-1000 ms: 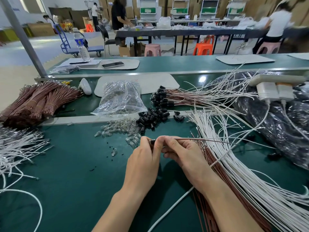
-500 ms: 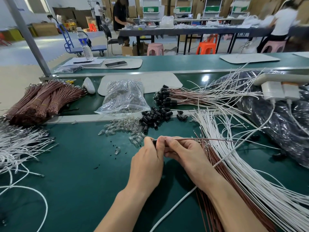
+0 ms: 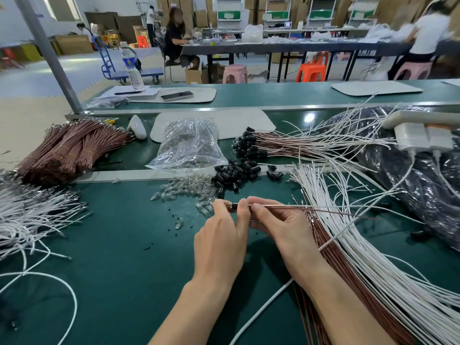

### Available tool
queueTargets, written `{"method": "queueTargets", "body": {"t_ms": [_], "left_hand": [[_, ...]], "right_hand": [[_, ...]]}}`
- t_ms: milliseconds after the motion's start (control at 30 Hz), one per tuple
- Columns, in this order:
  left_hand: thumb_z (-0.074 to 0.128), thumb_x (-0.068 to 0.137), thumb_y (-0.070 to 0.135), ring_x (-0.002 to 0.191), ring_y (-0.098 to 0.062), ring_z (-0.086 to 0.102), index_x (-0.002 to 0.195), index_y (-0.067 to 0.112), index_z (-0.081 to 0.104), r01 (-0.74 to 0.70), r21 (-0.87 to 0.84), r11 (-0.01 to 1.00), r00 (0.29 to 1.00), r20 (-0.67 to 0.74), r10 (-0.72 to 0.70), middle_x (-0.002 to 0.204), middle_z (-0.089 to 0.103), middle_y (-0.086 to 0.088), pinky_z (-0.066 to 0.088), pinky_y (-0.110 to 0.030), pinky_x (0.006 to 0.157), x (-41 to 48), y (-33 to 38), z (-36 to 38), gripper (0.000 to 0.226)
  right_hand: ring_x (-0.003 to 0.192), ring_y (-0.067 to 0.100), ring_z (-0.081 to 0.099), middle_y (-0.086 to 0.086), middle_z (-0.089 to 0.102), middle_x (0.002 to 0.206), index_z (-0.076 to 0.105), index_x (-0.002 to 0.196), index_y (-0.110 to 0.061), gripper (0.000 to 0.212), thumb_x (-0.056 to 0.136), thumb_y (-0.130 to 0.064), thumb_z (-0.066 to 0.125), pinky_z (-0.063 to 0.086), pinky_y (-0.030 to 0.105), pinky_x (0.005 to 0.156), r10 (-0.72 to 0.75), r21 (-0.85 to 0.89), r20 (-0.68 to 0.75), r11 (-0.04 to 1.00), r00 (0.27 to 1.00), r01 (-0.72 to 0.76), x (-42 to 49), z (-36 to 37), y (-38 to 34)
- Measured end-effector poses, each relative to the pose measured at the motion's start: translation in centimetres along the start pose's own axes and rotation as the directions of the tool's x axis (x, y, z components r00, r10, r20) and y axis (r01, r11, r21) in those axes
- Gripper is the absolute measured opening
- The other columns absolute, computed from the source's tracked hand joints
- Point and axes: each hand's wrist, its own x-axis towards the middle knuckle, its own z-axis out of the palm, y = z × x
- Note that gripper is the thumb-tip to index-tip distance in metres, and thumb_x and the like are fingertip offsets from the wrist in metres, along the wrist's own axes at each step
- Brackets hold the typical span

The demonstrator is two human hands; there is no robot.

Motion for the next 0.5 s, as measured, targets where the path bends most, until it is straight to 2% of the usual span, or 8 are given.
{"method": "queueTargets", "body": {"t_ms": [67,167,300,400,500], "left_hand": [[0.006,0.092,0.071,0.061,-0.019,0.057,0.092,0.029,0.038,-0.007,0.075,0.997,1.0,0.0,0.007,0.062,0.056,0.008,0.034,-0.036,0.059,0.04,0.14,0.13,0.053],[0.0,0.092,0.07,0.056,-0.02,0.05,0.086,0.027,0.034,-0.003,0.133,0.991,1.0,0.008,0.002,0.057,0.045,0.01,0.03,-0.036,0.057,0.24,0.23,0.22,0.056],[-0.005,0.091,0.065,0.067,-0.026,0.064,0.084,0.025,0.026,-0.01,0.169,0.986,0.999,0.033,0.004,0.057,0.042,0.011,0.03,-0.037,0.057,0.26,0.08,0.28,0.051],[-0.007,0.089,0.063,0.073,-0.03,0.066,0.086,0.023,0.027,0.004,0.163,0.987,0.999,0.049,-0.012,0.06,0.041,0.012,0.031,-0.038,0.06,0.22,0.1,0.33,0.053],[-0.01,0.087,0.064,0.074,-0.029,0.066,0.088,0.023,0.029,0.006,0.136,0.991,0.998,0.059,-0.014,0.062,0.045,0.01,0.034,-0.039,0.061,0.06,0.08,0.25,0.057]], "right_hand": [[0.095,0.022,0.076,0.009,0.079,0.097,0.082,0.095,-0.02,0.021,0.094,-0.005,0.066,0.059,0.023,0.078,0.009,0.023,-0.041,1.0,0.999,-0.009,0.05,0.03,0.02],[0.095,0.021,0.076,0.007,0.079,0.097,0.081,0.096,-0.019,0.022,0.096,-0.005,0.065,0.059,0.022,0.078,-0.005,-0.015,-0.029,1.0,1.0,0.004,0.03,0.07,0.12],[0.096,0.02,0.076,0.005,0.079,0.098,0.079,0.101,-0.015,0.021,0.098,-0.005,0.062,0.058,0.02,0.079,-0.009,-0.044,0.008,0.999,1.0,0.01,-0.06,0.2,0.1],[0.097,0.02,0.075,0.005,0.079,0.1,0.076,0.106,-0.01,0.019,0.099,-0.004,0.059,0.058,0.021,0.082,-0.006,-0.06,0.045,0.998,0.999,0.009,-0.05,0.25,0.04],[0.095,0.018,0.076,0.003,0.079,0.098,0.075,0.102,-0.01,0.021,0.1,-0.001,0.057,0.057,0.019,0.08,0.0,-0.056,0.059,0.998,0.998,0.004,-0.13,0.24,-0.08]]}}
